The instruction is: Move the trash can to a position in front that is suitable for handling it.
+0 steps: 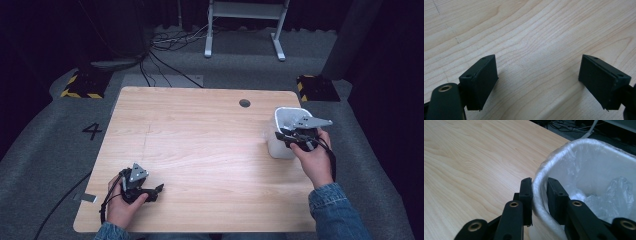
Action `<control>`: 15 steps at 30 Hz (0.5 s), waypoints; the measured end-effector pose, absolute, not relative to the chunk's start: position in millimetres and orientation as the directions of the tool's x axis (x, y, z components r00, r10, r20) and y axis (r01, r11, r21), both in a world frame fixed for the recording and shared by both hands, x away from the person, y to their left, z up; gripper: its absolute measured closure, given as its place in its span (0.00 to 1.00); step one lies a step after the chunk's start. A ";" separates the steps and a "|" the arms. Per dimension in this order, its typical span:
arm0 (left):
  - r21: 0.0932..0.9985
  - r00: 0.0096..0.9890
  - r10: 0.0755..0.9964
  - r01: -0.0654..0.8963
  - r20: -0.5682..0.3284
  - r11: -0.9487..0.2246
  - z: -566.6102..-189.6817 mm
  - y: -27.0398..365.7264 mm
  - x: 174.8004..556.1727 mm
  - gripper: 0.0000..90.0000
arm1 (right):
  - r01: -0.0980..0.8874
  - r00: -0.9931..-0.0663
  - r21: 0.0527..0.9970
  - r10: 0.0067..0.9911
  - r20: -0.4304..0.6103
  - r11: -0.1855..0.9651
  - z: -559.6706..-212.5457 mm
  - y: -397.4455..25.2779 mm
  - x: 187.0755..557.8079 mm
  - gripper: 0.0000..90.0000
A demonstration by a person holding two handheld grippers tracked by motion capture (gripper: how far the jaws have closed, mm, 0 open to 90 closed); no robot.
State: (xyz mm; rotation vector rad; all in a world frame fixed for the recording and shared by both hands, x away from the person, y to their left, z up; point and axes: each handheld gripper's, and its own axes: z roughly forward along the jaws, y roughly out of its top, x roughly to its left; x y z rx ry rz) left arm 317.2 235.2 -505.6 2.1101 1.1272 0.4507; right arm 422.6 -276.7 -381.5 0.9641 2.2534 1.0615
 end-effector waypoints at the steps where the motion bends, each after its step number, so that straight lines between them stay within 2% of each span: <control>1: 0.714 0.563 0.826 0.585 -0.017 -0.384 -505.5 235.3 317.2 0.17 | 0.396 -0.649 0.797 0.753 -0.108 0.455 -381.4 -274.7 420.7 0.84; 15: 0.714 0.563 0.826 0.585 -0.016 -0.385 -505.5 235.4 317.2 0.17 | 0.370 -0.727 0.809 0.685 -0.054 0.456 -382.0 -226.5 377.5 0.84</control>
